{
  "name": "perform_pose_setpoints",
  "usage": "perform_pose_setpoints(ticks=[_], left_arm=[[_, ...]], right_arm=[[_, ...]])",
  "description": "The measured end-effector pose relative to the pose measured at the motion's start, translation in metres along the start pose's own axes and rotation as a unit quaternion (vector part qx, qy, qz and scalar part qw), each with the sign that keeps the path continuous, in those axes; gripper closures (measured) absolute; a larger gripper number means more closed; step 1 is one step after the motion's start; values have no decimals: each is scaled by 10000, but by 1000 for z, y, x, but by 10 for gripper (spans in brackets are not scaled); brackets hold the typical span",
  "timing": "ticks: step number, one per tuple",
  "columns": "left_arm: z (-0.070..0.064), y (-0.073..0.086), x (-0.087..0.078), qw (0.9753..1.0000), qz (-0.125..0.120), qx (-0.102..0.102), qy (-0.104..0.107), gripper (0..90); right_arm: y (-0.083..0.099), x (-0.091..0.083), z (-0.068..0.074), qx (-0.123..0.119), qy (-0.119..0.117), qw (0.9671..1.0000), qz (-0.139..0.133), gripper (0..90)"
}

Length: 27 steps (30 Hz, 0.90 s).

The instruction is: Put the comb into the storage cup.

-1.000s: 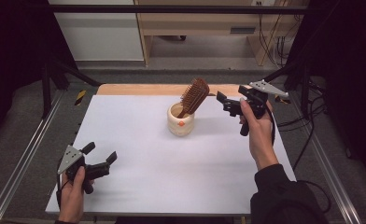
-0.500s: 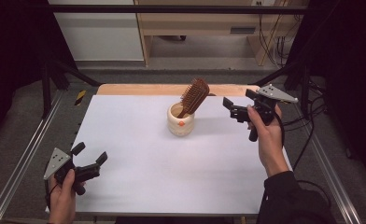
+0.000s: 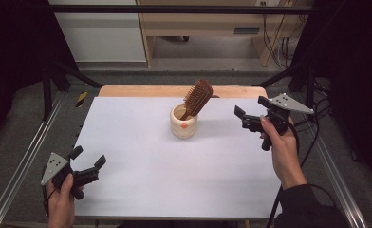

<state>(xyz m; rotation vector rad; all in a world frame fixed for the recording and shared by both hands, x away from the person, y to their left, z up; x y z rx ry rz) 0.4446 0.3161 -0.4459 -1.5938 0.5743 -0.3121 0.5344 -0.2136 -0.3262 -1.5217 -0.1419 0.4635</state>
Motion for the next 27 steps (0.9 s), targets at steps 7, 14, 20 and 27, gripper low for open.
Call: perform_pose_setpoints(ticks=[7, 14, 20, 27], left_arm=[[0, 1, 2, 10000, 15, 49, -13, 18], [1, 2, 2, 10000, 10, 38, -48, 18], [3, 1, 1, 10000, -23, 19, -57, 18], [6, 0, -1, 9999, -78, -42, -77, 18]], right_arm=[[10, -12, -8, 68, -12, 10000, -35, 38], [16, -27, -18, 114, 47, 9998, -125, 39], [23, -35, -22, 140, 55, 9998, -143, 37], [34, -43, -26, 183, 123, 9996, -157, 37]])
Point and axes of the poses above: each handheld gripper's, and its own axes: x roughly forward along the jaws, y roughly out of its underside, z roughly to its left, the point moved 4 cm from there along x, roughly forward along the jaws, and after that the axes turned 7 degrees about y, right-handed, at the moved point
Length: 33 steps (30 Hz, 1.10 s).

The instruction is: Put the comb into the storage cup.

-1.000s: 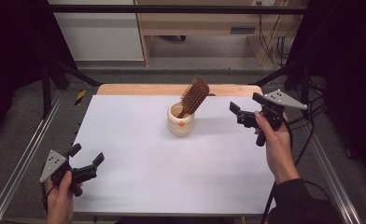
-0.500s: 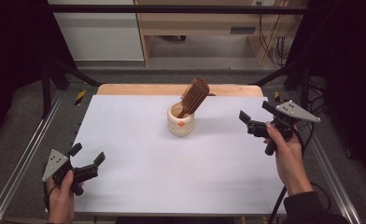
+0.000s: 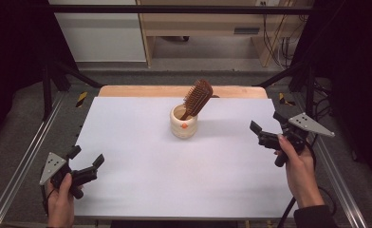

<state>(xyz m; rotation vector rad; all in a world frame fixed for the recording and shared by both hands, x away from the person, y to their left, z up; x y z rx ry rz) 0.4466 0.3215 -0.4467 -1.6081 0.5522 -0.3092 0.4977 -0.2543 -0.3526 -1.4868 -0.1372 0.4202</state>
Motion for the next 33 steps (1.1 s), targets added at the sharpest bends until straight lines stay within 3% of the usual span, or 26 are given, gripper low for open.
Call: perform_pose_setpoints(ticks=[33], left_arm=[[-3, -3, 0, 9999, -61, 41, 115, 16]], right_arm=[[51, -26, -1, 35, 66, 9999, 95, 37]])
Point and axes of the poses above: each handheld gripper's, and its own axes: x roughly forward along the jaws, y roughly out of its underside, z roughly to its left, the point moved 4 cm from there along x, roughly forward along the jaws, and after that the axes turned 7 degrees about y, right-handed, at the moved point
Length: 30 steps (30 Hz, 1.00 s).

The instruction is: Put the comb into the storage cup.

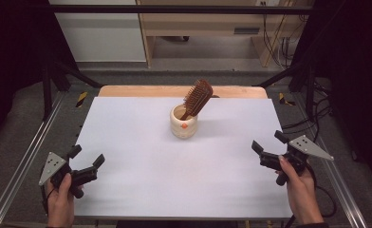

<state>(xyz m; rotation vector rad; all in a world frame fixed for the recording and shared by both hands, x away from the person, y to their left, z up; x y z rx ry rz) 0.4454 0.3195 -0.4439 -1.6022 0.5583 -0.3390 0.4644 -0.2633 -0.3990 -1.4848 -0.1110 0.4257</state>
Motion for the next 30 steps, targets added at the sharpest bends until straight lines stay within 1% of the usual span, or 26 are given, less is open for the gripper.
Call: perform_pose_setpoints(ticks=[3, 8, 13, 17, 26, 30], left_arm=[[0, 0, 0, 10000, -23, -3, -8, 16], [1, 0, 0, 10000, -13, -10, -14, 16], [1, 0, 0, 10000, -12, -23, -15, 16], [0, 0, 0, 10000, -1, -16, -6, 16], [1, 0, 0, 10000, -12, -24, -25, 16], [1, 0, 0, 10000, -8, -18, -19, 16]], right_arm=[[6, -3, -1, 35, 25, 10000, 7, 37], [15, -5, 0, -7, 56, 10000, 49, 36], [25, -4, 2, 40, 4, 9999, 106, 36], [30, -4, 3, -11, -1, 9999, 110, 36], [37, -1, 8, 15, -50, 10000, 58, 37], [42, 0, 10, -31, -77, 9999, 79, 37]])
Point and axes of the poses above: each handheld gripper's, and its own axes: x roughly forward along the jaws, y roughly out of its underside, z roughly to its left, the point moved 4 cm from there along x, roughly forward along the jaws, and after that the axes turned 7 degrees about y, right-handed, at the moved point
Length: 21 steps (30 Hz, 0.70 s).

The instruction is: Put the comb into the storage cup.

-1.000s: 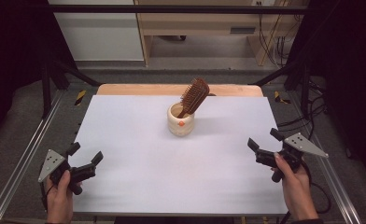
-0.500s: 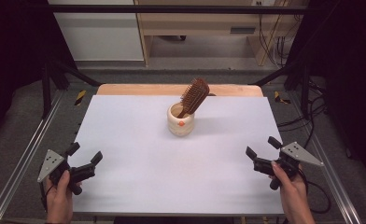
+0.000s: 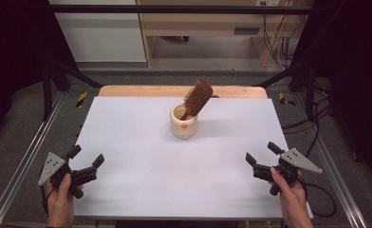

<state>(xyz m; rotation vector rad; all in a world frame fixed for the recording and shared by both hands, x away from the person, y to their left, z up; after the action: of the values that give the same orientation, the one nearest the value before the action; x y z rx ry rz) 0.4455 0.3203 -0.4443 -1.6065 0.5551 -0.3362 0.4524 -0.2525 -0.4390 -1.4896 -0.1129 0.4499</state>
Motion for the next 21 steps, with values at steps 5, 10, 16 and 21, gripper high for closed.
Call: perform_pose_setpoints(ticks=[5, 10, 16, 21], left_arm=[[0, 0, 0, 10000, -14, 5, -4, 16], [0, 0, 0, 10000, -1, 11, 2, 16], [-1, 0, 0, 10000, 9, 22, 24, 16], [-3, -1, 1, 10000, -16, 66, 54, 16]], right_arm=[[6, 2, 4, -107, -20, 9999, -1, 36], [7, 3, 6, -134, -67, 9999, -15, 36], [12, 5, 8, -184, -117, 9998, -10, 36], [15, 6, 11, -244, -184, 9995, -27, 36]])
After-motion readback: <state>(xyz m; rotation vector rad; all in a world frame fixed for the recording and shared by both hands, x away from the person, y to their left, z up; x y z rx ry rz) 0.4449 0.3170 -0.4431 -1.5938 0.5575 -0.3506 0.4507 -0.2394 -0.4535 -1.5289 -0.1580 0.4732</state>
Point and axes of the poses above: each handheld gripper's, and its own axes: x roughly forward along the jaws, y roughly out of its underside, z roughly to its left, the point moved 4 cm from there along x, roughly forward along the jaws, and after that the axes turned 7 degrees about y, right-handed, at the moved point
